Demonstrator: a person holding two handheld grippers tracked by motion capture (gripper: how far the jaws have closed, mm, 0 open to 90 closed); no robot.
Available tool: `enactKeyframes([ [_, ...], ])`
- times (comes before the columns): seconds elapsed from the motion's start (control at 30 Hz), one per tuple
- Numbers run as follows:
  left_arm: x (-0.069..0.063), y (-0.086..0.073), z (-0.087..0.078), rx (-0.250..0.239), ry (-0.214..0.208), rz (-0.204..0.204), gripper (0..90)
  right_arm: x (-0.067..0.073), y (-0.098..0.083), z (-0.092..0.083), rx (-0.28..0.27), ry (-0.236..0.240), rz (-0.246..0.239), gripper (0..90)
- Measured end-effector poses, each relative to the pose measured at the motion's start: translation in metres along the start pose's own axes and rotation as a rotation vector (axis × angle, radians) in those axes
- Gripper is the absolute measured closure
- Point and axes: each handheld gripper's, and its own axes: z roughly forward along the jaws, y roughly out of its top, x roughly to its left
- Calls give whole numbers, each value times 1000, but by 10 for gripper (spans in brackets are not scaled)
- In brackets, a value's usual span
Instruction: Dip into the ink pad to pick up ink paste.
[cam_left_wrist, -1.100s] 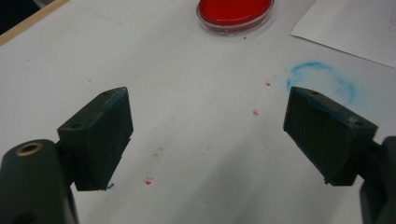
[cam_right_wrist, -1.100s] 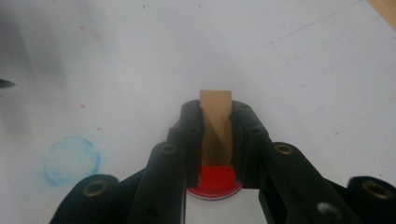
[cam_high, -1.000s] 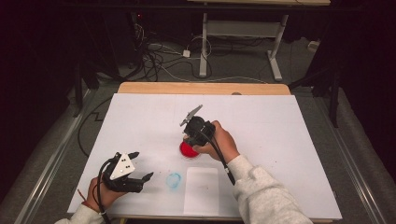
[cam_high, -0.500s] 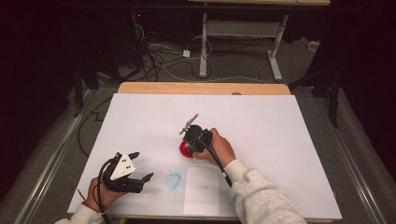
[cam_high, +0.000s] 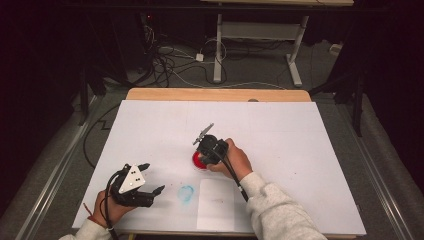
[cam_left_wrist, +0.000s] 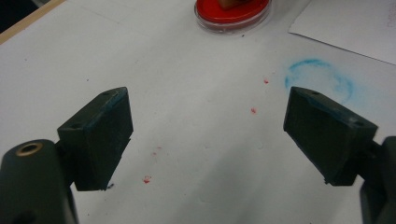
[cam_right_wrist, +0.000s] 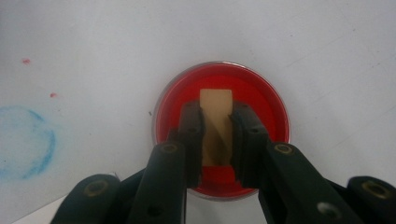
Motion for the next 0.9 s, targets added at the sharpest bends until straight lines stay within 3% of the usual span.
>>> enactKeyframes([
  [0.1,-1,0,0,-2,0,0,151,4,0,0,-1,-26,-22,766],
  [0.63,0,-1,-1,-1,-7,-17,151,5,0,0,4,-34,-34,765],
  [0.77,0,-1,-1,2,7,3,151,6,-1,-1,-11,-40,-34,764],
  [0.9,0,-1,-1,-3,2,0,152,2,-8,-11,-57,-12,3,764],
])
